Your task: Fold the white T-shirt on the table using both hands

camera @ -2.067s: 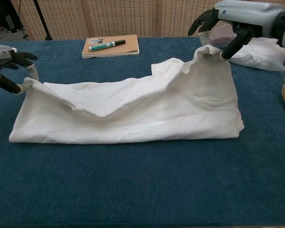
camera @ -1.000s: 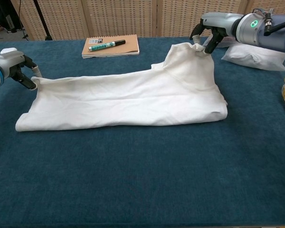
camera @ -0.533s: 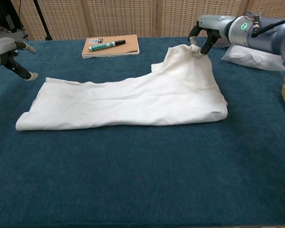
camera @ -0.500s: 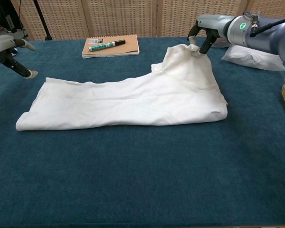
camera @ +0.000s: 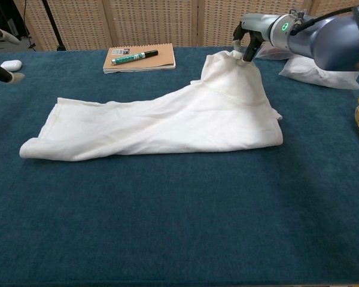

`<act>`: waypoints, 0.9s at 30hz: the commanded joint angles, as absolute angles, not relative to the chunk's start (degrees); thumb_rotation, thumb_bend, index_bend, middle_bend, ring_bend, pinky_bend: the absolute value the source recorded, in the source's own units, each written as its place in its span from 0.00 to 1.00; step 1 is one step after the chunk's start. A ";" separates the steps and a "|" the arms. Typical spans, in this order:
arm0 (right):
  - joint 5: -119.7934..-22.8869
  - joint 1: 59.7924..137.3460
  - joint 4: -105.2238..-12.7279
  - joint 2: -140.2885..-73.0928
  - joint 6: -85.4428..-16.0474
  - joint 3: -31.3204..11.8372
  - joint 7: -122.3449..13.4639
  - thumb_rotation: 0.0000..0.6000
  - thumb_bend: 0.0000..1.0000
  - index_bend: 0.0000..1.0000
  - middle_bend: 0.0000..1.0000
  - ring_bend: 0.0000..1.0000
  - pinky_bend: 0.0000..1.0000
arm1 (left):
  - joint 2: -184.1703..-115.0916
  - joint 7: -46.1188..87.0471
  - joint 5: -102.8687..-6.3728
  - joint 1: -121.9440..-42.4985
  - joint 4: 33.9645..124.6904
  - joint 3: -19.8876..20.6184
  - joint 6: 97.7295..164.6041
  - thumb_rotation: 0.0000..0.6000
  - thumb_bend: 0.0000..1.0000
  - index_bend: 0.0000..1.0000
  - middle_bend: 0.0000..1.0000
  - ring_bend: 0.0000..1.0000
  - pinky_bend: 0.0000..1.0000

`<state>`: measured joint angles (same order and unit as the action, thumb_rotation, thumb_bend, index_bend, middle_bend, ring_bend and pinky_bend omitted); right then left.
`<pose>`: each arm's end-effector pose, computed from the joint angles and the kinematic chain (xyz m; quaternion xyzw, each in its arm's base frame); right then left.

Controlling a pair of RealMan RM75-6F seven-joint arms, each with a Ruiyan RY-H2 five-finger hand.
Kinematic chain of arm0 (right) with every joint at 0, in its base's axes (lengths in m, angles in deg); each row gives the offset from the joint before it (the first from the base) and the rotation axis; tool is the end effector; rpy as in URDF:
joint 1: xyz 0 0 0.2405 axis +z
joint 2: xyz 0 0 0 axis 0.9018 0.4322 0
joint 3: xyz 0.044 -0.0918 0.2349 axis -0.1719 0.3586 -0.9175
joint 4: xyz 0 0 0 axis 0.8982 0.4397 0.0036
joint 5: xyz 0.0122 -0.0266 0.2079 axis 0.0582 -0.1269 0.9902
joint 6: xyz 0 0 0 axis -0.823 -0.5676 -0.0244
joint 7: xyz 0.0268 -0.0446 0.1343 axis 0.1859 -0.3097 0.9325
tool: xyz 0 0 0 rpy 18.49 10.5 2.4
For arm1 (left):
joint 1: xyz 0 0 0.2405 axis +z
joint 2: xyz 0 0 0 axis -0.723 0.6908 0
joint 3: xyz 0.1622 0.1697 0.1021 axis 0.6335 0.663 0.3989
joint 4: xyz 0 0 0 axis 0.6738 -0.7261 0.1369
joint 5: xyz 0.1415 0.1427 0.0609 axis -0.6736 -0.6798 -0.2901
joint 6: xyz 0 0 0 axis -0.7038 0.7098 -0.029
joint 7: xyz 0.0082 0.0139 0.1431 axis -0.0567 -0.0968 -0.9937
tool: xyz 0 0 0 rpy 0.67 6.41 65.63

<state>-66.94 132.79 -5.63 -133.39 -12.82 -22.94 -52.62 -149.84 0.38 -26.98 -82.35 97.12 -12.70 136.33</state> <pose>-0.1150 -0.5228 -0.0173 0.6610 -0.4435 0.3545 0.4907 -0.2183 0.3617 0.0678 -0.4683 -0.5546 -0.3803 0.5731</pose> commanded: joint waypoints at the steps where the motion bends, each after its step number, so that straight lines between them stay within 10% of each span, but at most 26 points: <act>1: -63.61 135.20 0.71 -137.44 -20.46 -27.01 -54.39 1.00 0.00 0.00 0.00 0.00 0.01 | -149.14 0.77 -27.15 -81.93 97.38 -12.72 136.01 1.00 0.35 0.00 0.00 0.00 0.00; 10: -65.42 131.34 -7.92 -132.89 -28.93 -27.18 -53.79 1.00 0.00 0.00 0.00 0.00 0.00 | -147.44 2.83 -29.29 -80.66 98.52 -11.73 134.31 1.00 0.35 0.00 0.00 0.00 0.00; 27: -80.23 100.13 -72.08 -96.29 -56.34 -12.57 -59.93 1.00 0.00 0.00 0.00 0.00 0.00 | -144.38 6.49 -36.91 -77.29 100.10 -6.55 131.83 1.00 0.34 0.00 0.00 0.00 0.00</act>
<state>-73.32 110.76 -60.22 -106.87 -47.42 -19.24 -59.55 -144.40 6.14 -36.45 -77.54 100.18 -6.82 131.82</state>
